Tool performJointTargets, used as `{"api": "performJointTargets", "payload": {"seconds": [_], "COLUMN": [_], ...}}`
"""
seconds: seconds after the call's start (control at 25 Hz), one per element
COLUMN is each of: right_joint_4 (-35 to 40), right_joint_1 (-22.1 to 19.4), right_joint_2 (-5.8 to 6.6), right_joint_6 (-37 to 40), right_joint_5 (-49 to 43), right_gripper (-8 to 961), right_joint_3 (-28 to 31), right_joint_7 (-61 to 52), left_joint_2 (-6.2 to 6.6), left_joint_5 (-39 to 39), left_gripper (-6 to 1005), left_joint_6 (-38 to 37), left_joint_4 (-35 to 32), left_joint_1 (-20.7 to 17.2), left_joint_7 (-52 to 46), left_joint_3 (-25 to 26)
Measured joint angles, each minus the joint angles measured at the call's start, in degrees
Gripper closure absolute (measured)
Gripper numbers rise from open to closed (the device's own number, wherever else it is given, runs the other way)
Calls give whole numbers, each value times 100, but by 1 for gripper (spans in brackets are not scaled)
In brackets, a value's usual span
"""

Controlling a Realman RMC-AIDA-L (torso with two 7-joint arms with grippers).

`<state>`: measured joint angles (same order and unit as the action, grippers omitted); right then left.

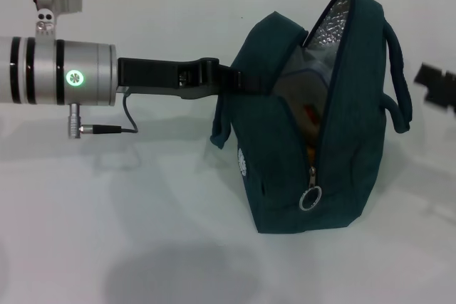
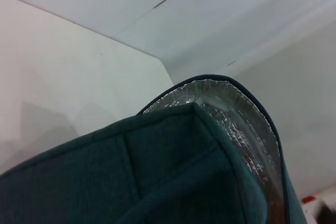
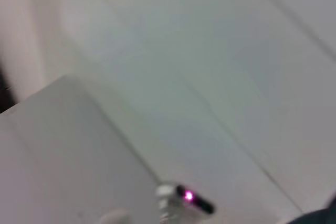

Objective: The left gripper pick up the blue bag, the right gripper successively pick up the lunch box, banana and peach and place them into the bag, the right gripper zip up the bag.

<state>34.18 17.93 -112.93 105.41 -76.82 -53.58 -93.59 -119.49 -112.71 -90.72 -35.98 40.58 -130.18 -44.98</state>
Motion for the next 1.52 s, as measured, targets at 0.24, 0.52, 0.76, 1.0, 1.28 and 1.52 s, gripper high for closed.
{"api": "performJointTargets", "payload": {"seconds": [0.24,0.52,0.76,1.0,1.28,1.52], "right_joint_4": [-134,-947,-1047,-1052,-1062,-1072], "right_joint_1": [-202,13,340,511,681,774], "right_joint_2": [-195,-232,-253,-294,-313,-309], "right_joint_6": [463,-87,-826,-1108,-1339,-1392], "right_joint_5": [-790,-1024,-1000,-988,-907,-247], "right_gripper": [149,87,100,113,128,142], "right_joint_3": [-120,-347,-1124,-1473,-1746,-2572], "right_joint_7": [1597,2631,2801,2830,2854,3004], "left_joint_2": [-5,-3,0,-2,-12,-13], "left_joint_5": [176,277,290,294,300,302], "left_gripper": [965,965,965,966,966,965], "left_joint_6": [179,196,196,193,180,177], "left_joint_4": [48,114,186,198,218,235], "left_joint_1": [-76,-105,-98,-106,-94,-79], "left_joint_7": [55,111,139,148,151,162], "left_joint_3": [28,9,6,7,7,7]}}
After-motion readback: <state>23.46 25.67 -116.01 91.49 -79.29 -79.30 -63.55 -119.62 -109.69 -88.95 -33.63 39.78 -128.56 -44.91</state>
